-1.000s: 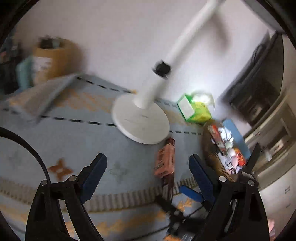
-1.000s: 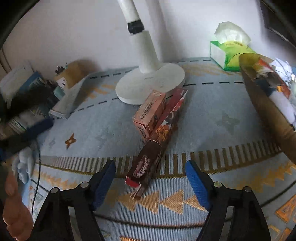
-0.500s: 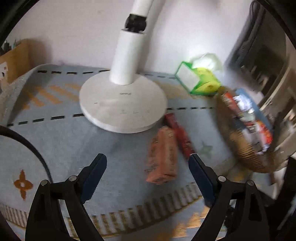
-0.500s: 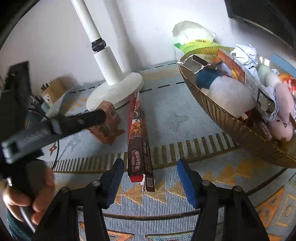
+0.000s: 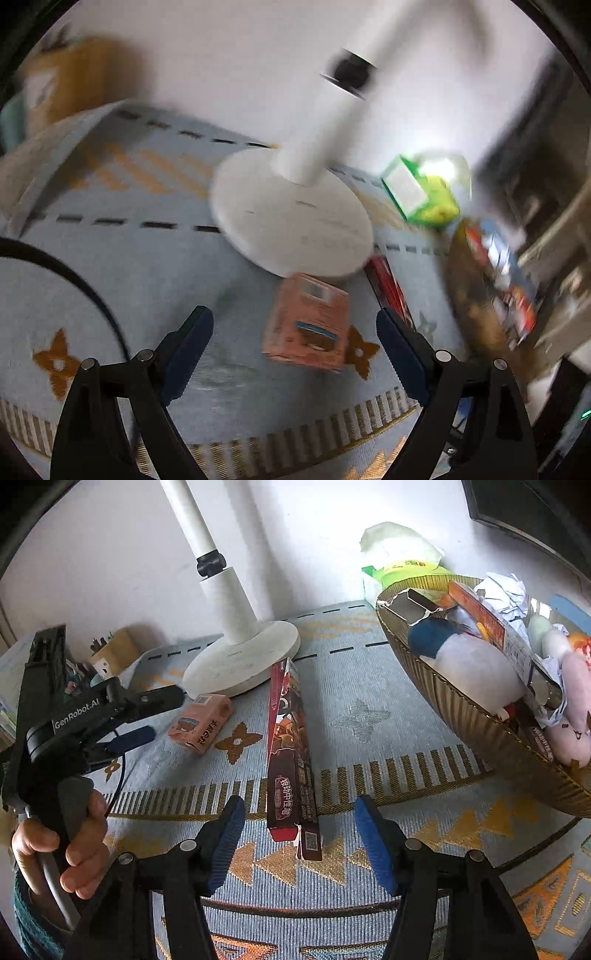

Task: Organize objects
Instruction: 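Grasp long red snack box with right gripper while left gripper grasps small pink box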

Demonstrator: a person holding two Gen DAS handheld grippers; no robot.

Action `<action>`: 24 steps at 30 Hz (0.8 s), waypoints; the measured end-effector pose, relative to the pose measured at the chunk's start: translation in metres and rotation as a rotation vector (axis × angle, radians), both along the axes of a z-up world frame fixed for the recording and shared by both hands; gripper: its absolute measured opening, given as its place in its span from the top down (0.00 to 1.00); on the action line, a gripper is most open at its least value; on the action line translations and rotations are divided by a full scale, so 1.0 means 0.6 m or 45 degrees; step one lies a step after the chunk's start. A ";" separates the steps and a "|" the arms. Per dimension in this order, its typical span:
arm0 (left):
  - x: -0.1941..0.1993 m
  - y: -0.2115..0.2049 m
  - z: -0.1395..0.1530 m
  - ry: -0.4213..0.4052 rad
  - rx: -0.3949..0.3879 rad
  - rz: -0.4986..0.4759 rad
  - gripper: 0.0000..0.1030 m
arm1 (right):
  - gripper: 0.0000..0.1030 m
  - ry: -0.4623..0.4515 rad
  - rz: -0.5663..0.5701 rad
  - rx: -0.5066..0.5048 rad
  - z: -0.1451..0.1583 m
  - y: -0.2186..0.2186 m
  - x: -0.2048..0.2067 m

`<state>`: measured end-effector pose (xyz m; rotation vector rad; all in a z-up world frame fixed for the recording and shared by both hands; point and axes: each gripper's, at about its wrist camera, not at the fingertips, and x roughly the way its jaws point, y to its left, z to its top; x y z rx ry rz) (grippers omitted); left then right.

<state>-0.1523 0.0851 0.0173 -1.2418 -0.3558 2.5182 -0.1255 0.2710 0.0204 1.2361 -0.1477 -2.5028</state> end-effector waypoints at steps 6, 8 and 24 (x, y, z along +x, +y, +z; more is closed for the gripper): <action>0.006 0.077 -0.012 0.045 -0.332 -0.112 0.26 | 0.33 -0.004 0.022 0.012 0.002 -0.011 0.000; 0.008 0.076 -0.012 0.059 -0.362 -0.089 0.40 | 0.33 -0.010 0.017 0.023 0.002 -0.014 -0.004; 0.090 0.056 0.017 0.095 -0.308 -0.071 0.63 | 0.77 -0.063 0.151 0.025 0.022 -0.015 0.003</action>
